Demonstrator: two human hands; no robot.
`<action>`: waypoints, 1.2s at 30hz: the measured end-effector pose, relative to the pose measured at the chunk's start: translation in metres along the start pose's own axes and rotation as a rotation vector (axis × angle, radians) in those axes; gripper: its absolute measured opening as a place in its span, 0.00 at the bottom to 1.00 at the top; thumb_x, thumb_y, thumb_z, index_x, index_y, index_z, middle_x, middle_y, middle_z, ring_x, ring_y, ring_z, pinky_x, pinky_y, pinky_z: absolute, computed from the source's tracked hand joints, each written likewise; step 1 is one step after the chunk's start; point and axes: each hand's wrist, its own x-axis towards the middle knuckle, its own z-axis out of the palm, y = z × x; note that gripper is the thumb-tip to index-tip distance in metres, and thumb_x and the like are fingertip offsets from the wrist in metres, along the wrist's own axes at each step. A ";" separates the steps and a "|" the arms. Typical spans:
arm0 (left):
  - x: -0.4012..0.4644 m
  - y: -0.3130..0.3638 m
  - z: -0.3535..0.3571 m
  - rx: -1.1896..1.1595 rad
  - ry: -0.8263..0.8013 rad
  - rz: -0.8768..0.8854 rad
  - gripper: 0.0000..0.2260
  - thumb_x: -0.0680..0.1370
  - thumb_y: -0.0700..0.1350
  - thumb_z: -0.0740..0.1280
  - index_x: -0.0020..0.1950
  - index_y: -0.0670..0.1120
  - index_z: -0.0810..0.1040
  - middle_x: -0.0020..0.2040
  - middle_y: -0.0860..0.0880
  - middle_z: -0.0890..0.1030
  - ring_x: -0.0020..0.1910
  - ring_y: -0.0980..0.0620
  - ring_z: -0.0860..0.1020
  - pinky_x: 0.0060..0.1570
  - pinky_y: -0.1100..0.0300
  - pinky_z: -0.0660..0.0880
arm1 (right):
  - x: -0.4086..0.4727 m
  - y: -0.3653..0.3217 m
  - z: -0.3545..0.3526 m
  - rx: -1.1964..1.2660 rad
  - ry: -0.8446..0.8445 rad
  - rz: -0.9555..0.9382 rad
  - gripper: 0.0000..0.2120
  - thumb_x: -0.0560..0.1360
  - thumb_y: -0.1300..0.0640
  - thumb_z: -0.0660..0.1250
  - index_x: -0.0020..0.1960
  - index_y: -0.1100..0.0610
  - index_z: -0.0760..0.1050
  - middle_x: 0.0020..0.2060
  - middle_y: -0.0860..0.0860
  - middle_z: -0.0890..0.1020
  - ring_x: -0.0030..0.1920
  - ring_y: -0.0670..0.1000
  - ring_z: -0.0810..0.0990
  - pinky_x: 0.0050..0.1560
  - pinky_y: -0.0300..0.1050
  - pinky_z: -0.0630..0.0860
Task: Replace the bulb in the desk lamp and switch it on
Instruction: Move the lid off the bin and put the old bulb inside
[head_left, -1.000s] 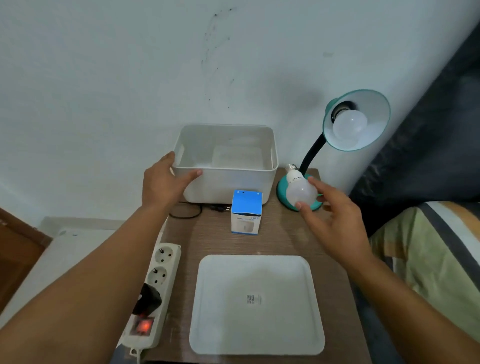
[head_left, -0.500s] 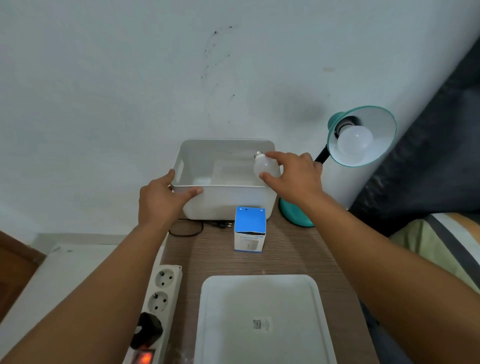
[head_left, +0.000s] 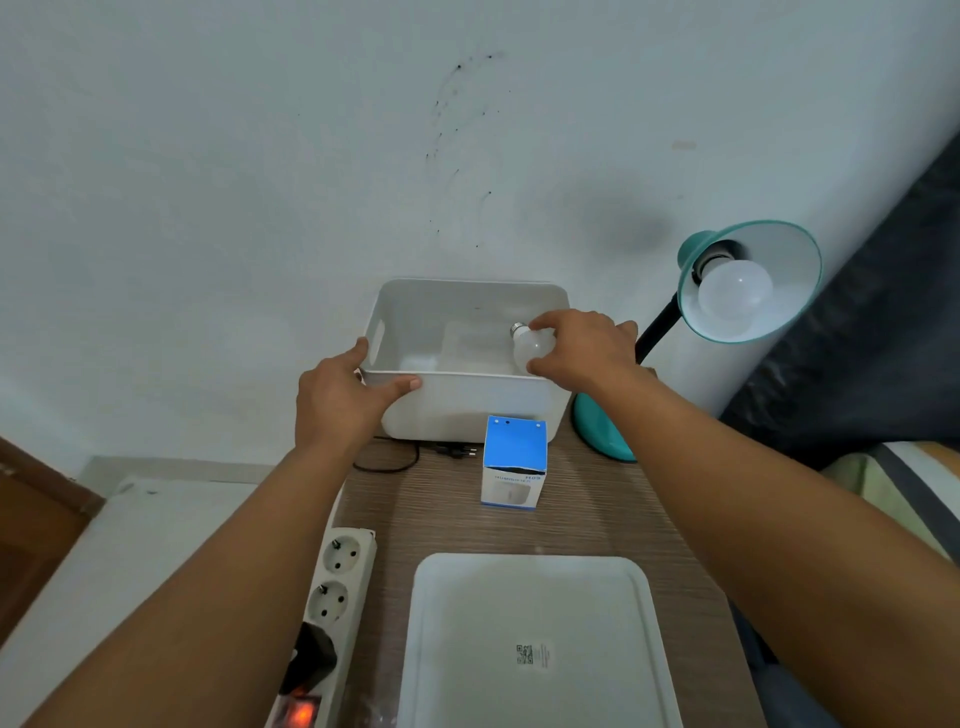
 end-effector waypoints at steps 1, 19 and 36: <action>0.000 0.000 0.000 0.001 -0.003 -0.004 0.42 0.66 0.61 0.79 0.75 0.47 0.70 0.64 0.46 0.80 0.61 0.50 0.80 0.57 0.62 0.71 | 0.000 0.000 0.000 -0.003 -0.001 0.001 0.27 0.69 0.42 0.70 0.67 0.38 0.71 0.58 0.48 0.81 0.60 0.55 0.75 0.56 0.54 0.61; -0.102 -0.002 -0.015 -0.104 -0.066 0.149 0.36 0.77 0.51 0.73 0.81 0.52 0.59 0.79 0.54 0.62 0.76 0.58 0.60 0.72 0.64 0.57 | -0.129 0.047 0.016 0.496 0.188 -0.114 0.29 0.76 0.50 0.70 0.74 0.52 0.66 0.73 0.50 0.70 0.74 0.51 0.65 0.71 0.41 0.59; -0.268 -0.077 0.027 0.175 -0.523 0.049 0.49 0.70 0.68 0.70 0.82 0.57 0.47 0.82 0.53 0.42 0.79 0.57 0.38 0.77 0.55 0.44 | -0.299 0.101 0.125 0.391 -0.286 0.017 0.44 0.68 0.26 0.63 0.77 0.34 0.47 0.80 0.47 0.39 0.79 0.49 0.38 0.77 0.52 0.47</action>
